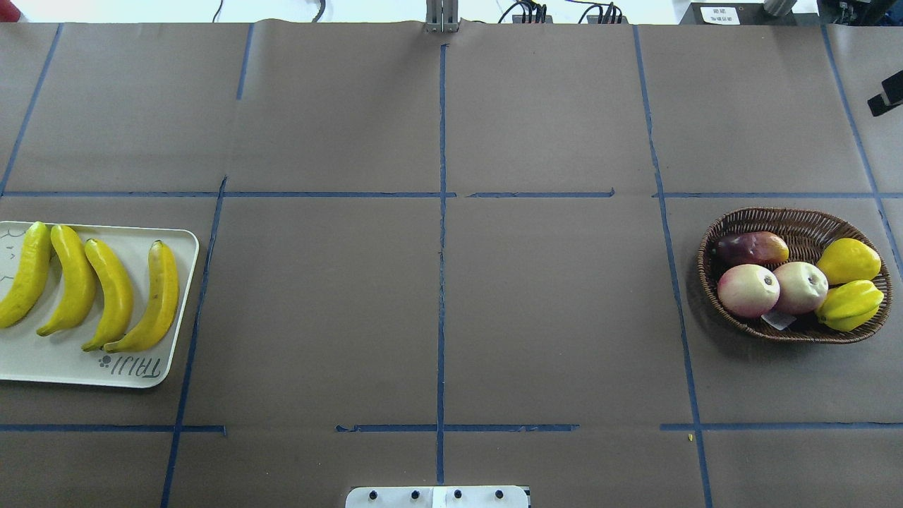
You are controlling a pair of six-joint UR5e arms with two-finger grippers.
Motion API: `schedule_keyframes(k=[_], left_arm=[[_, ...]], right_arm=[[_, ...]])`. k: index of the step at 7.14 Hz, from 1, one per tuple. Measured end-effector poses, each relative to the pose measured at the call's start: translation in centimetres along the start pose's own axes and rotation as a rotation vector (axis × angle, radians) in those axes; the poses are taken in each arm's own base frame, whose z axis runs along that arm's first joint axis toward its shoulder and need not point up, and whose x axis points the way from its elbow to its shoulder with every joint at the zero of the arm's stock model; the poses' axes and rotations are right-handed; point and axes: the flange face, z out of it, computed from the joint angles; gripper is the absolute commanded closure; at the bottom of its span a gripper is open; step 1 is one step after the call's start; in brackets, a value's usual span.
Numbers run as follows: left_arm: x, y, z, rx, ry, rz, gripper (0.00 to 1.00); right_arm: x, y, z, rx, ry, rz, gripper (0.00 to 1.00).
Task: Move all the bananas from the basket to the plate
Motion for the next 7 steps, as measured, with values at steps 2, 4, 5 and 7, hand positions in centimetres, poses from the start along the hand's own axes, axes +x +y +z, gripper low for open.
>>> schedule_keyframes(k=[2,4,5,7], left_arm=[[-6.3,-0.1,-3.1,-0.087,0.001,0.012,0.0],[-11.7,2.0,-1.9,-0.155,0.021,0.004,0.0],[-12.9,2.6,-1.3,-0.172,0.028,-0.006,0.0],[-13.6,2.9,-0.8,-0.183,0.031,-0.021,0.0]], right_arm=[[6.9,1.0,0.2,-0.02,-0.018,-0.01,0.0],[9.1,1.8,0.4,-0.023,-0.027,-0.021,0.0],[9.4,2.0,0.5,-0.026,-0.028,-0.025,0.0],[11.4,3.5,2.7,-0.071,-0.027,0.015,0.0]])
